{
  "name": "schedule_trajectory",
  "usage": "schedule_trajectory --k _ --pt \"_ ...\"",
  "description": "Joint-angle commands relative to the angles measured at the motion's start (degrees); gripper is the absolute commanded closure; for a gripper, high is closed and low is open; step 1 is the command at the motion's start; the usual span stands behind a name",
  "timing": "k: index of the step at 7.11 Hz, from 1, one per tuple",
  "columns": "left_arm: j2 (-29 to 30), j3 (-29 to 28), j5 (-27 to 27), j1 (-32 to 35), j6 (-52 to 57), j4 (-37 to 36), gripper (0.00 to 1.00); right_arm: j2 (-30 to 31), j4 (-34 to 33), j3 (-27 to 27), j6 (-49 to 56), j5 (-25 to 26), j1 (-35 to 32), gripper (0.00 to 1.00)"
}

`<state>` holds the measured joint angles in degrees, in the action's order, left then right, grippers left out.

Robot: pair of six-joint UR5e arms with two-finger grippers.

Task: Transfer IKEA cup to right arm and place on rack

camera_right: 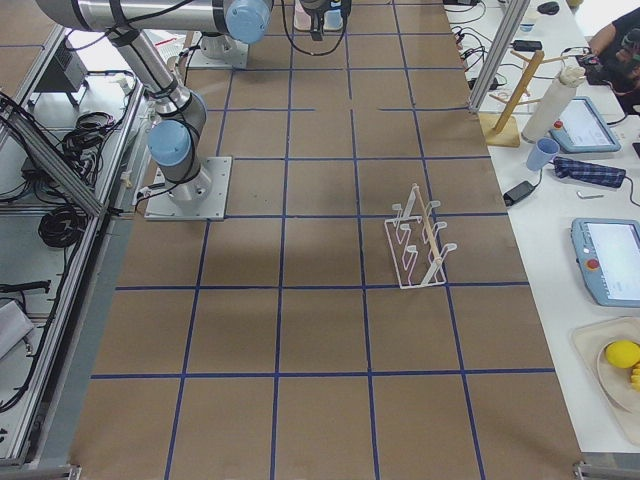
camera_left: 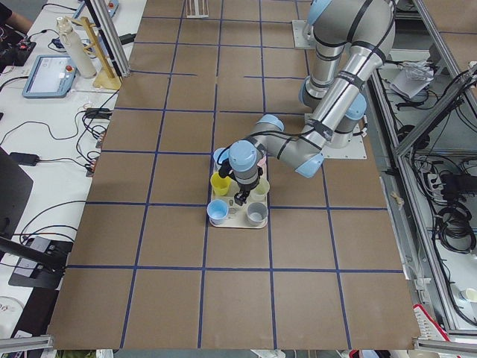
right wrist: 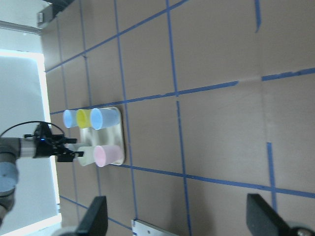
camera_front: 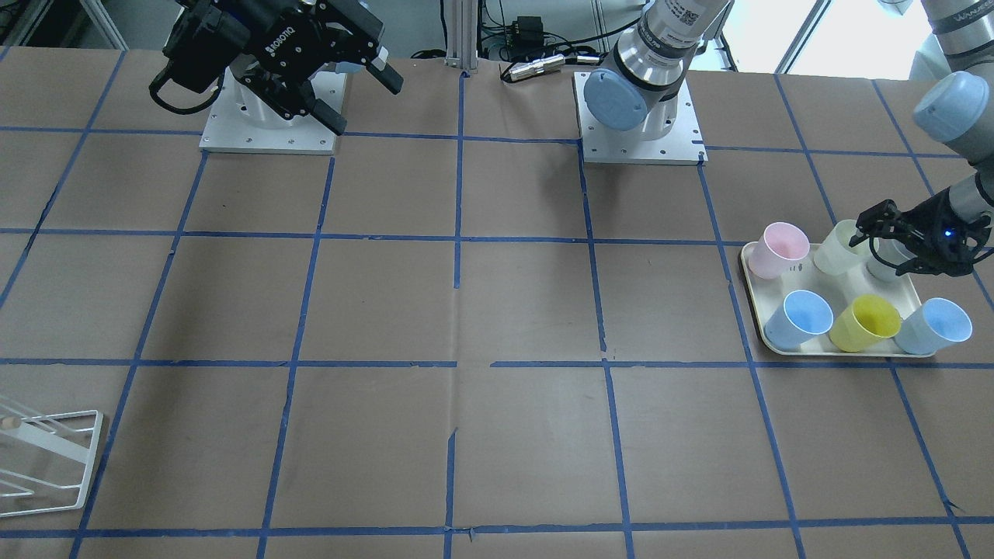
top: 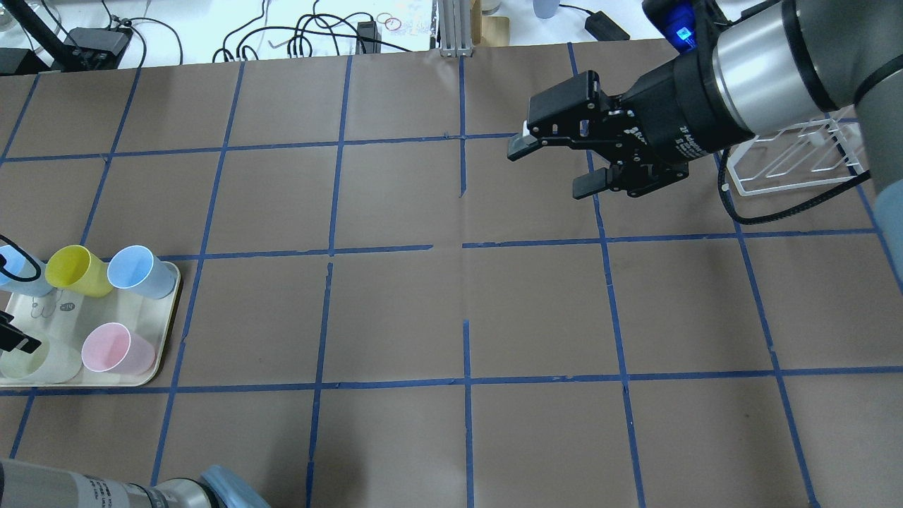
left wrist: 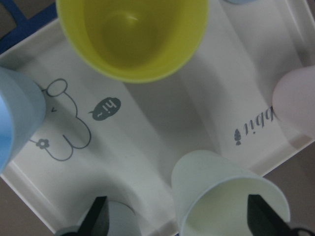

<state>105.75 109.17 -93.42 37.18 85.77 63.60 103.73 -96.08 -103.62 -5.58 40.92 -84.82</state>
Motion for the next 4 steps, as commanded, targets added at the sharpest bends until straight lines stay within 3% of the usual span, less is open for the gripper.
schedule_trajectory --k 1,2,3,4 --pt "0.16 0.34 -0.09 0.0 0.09 -0.58 0.34 -0.02 0.55 -2.1 -0.04 -14.5 2.81 0.0" --pt "0.16 0.6 -0.09 0.0 -0.08 -0.58 0.51 -0.02 0.46 -4.46 0.3 -19.77 2.82 0.0" --pt "0.16 1.12 -0.09 0.0 -0.17 -0.67 0.55 -0.02 0.37 -6.49 1.26 -26.09 2.82 0.0" --pt "-0.01 1.22 -0.18 0.0 -0.43 -0.67 0.74 0.07 0.37 -8.25 1.36 -30.59 2.82 0.0"
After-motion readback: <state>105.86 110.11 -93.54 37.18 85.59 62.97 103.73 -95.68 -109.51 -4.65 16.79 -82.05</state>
